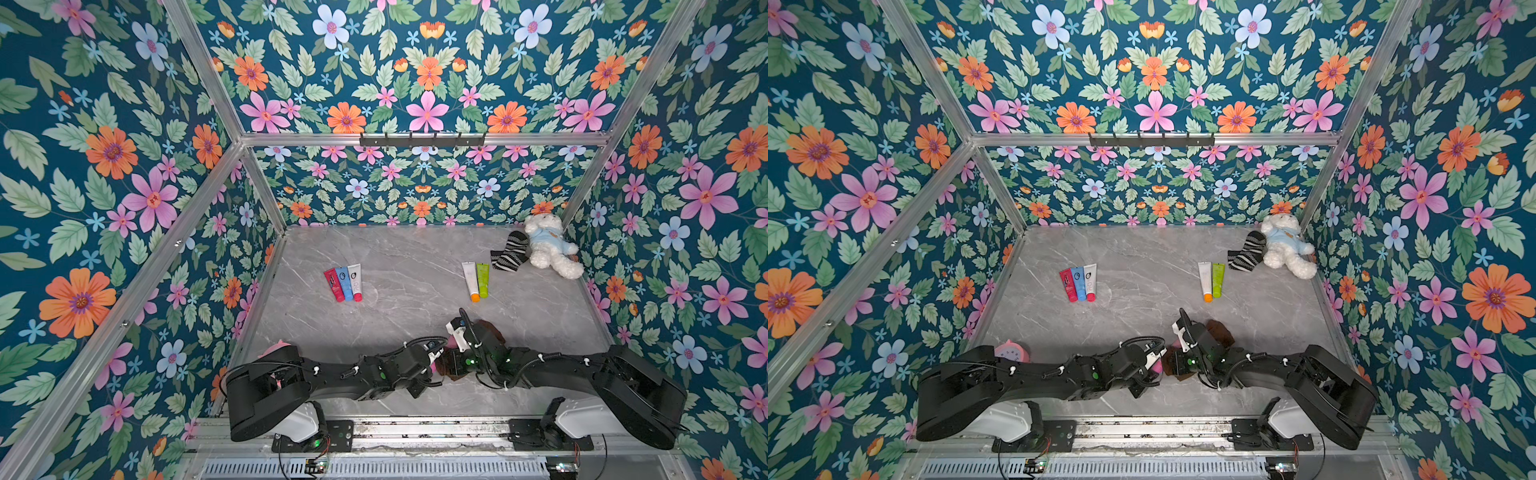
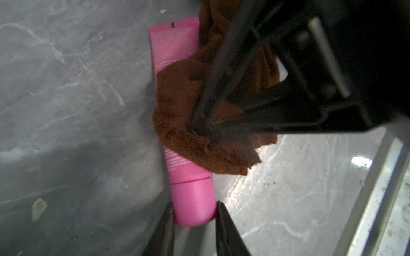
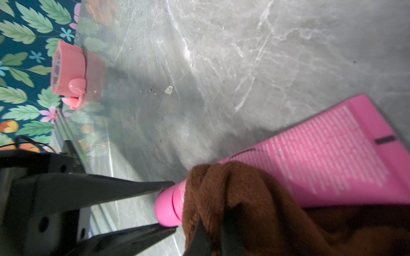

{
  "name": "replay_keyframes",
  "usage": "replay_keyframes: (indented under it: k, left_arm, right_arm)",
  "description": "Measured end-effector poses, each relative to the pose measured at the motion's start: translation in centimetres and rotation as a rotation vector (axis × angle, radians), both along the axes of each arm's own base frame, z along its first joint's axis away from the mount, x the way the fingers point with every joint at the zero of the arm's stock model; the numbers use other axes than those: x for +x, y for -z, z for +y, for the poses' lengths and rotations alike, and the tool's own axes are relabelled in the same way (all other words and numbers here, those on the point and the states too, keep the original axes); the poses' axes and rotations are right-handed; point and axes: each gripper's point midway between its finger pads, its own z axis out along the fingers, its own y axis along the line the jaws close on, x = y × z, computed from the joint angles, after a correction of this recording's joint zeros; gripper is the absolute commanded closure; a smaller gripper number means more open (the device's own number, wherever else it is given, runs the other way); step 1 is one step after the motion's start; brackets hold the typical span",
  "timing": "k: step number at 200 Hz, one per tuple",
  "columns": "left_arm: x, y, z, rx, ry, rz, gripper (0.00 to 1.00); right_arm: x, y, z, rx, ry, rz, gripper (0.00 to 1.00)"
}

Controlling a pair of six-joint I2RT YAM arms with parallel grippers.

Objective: Wipe the surface of the toothpaste tube
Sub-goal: Wipe the dirt from the toothpaste tube.

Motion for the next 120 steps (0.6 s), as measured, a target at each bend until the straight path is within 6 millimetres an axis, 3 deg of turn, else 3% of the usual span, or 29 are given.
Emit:
replay_keyframes:
  k: [33, 63, 90, 120]
  left_arm:
    - [0.4, -0.6, -0.5, -0.031, -0.007, -0.017, 1.0]
    - [0.5, -0.8, -0.6, -0.041, -0.008, -0.021, 1.0]
    - [0.4, -0.7, -0.6, -0.039, -0.006, -0.019, 1.0]
    - [0.3, -0.2, -0.3, -0.017, -0.007, -0.011, 1.0]
  right_arm:
    - [2.6, 0.4, -3.6, -0.059, 0.125, 0.032, 1.0]
    - [3.3, 0.5, -5.1, -0.136, 0.156, 0.022, 1.0]
    - [2.7, 0.7, -4.5, -0.14, 0.115, 0.015, 1.0]
    - [0.2, 0.8, -1.6, -0.134, -0.009, 0.014, 1.0]
